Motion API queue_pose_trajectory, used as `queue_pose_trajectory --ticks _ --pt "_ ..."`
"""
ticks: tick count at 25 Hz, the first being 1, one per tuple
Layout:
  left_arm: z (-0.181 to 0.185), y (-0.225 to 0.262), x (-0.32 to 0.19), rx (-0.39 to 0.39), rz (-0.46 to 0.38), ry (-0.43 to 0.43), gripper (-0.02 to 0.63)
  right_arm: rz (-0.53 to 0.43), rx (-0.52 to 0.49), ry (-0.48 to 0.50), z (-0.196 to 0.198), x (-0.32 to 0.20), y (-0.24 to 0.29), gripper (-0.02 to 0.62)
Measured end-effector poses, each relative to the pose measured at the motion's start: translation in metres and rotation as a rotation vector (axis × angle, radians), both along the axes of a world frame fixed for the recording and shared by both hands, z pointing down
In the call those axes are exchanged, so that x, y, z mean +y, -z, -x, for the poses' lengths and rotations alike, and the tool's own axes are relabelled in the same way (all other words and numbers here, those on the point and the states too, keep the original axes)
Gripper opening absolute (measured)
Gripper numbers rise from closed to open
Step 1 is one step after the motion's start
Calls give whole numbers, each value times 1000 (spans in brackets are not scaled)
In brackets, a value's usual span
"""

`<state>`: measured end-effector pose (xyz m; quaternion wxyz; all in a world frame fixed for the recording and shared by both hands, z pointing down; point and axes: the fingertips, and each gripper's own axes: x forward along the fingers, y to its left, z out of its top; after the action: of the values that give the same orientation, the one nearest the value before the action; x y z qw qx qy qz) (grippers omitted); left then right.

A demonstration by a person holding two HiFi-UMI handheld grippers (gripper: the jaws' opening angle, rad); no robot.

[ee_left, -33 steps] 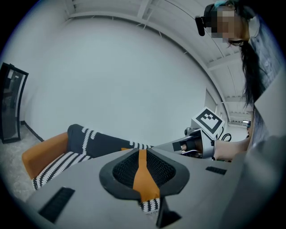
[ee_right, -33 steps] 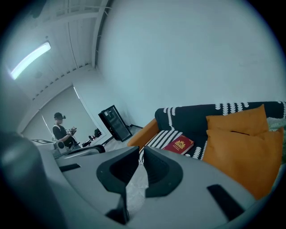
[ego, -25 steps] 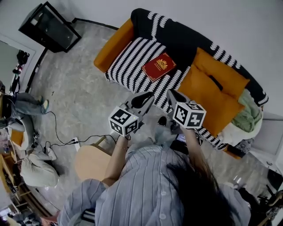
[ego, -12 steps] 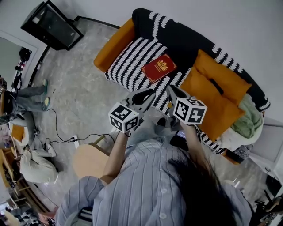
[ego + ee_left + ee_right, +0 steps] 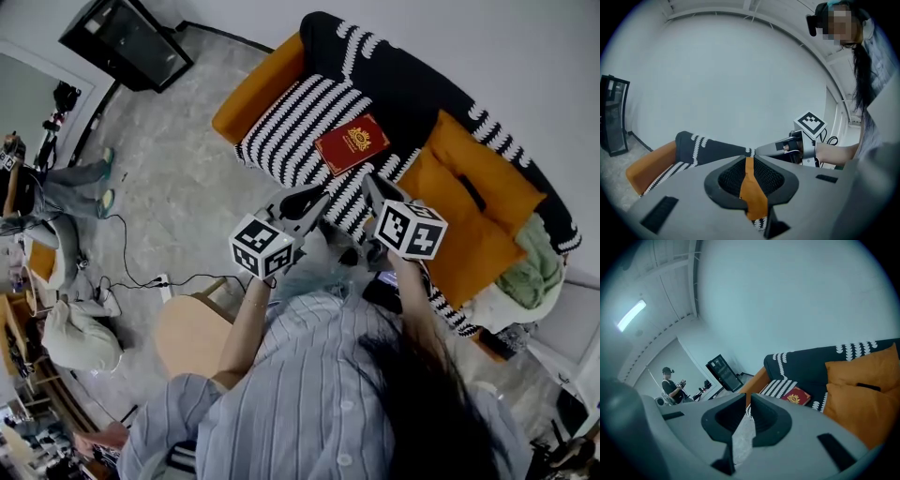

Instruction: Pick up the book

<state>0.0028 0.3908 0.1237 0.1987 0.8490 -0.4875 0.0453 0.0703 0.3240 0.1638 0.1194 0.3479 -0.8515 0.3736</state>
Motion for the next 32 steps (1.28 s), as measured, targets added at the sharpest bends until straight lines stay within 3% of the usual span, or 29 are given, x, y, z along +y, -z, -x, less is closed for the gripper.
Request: queue_pose_trajectory --ticks 16,25,32 --pt "43 -34 -87 38 82 -24 44 104 70 -87 4 -70 -40 43" --pt "69 -97 -120 59 213 -59 44 216 152 -106 16 -100 -104 43" --pt "77 -156 -152 42 321 -149 44 288 193 -107 24 -123 -158 43"
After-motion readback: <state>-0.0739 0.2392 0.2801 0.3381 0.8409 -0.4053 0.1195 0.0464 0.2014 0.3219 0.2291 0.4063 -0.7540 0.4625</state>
